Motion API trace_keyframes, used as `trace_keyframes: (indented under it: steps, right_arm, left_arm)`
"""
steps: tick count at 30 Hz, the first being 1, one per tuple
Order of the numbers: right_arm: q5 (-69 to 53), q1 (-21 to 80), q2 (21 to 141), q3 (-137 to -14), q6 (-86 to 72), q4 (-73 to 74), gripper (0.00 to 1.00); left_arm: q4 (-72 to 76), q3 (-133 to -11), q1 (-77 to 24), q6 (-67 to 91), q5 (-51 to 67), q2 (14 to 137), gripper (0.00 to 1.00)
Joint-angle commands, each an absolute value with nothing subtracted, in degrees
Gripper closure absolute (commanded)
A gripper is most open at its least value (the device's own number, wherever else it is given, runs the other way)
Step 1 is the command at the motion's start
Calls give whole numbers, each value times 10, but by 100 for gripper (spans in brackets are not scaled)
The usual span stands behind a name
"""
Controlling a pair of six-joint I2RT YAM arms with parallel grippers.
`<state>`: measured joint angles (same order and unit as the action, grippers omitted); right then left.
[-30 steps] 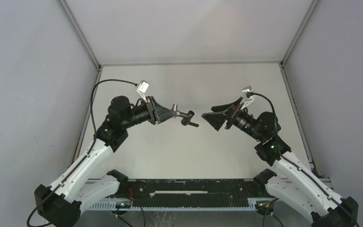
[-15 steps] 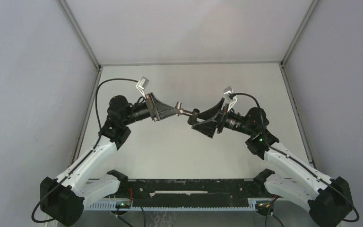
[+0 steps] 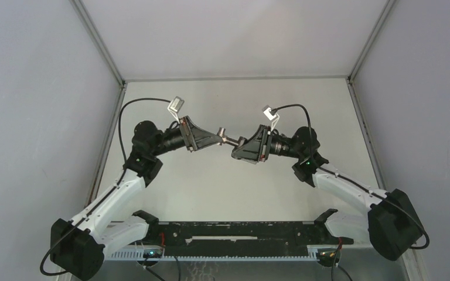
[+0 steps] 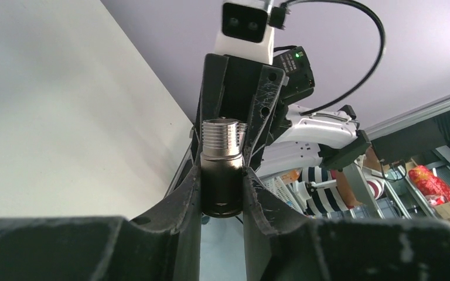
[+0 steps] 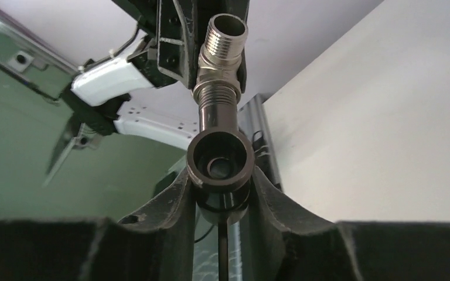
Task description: Install the water faucets
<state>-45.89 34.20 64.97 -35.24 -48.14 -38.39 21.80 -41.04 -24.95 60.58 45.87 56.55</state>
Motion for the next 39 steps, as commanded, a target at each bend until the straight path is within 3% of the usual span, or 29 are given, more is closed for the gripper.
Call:
trace_keyframes:
  steps: [1, 5, 11, 16, 22, 23, 25, 26, 30, 33, 39]
  right_arm:
    - [-539, 336, 691, -402, -652, -518, 71]
    - [-594, 325, 747, -451, -770, -511, 100]
    - [-638, 314, 789, -460, -886, -619, 100]
    - [-667, 311, 779, -473, -824, -560, 100]
    - [-694, 313, 761, -505, -710, -408, 100]
    - [-695, 313, 755, -512, -683, -373, 100]
    - [-694, 312, 746, -524, -643, -318, 100]
    - [-695, 312, 744, -529, -623, -298, 100]
    - [-700, 310, 742, -536, -605, -270, 100]
    - [-703, 310, 742, -536, -600, -265, 100]
    - [-708, 310, 737, -537, -595, -261, 100]
  left_arm:
    - [289, -398, -246, 606, 475, 552, 100]
    - [343, -379, -247, 606, 488, 544, 100]
    - [332, -383, -247, 594, 569, 545, 100]
    - [326, -388, -247, 614, 610, 558, 68]
    - [299, -401, -247, 609, 637, 571, 55]
    - [298, -403, -247, 609, 640, 573, 56]
    - [293, -406, -247, 607, 643, 575, 70]
    - [287, -408, -247, 603, 643, 575, 69]
    - [247, -420, -247, 578, 640, 575, 41]
    - [192, -437, -246, 543, 628, 570, 29]
    - [137, -459, -246, 509, 598, 566, 29]
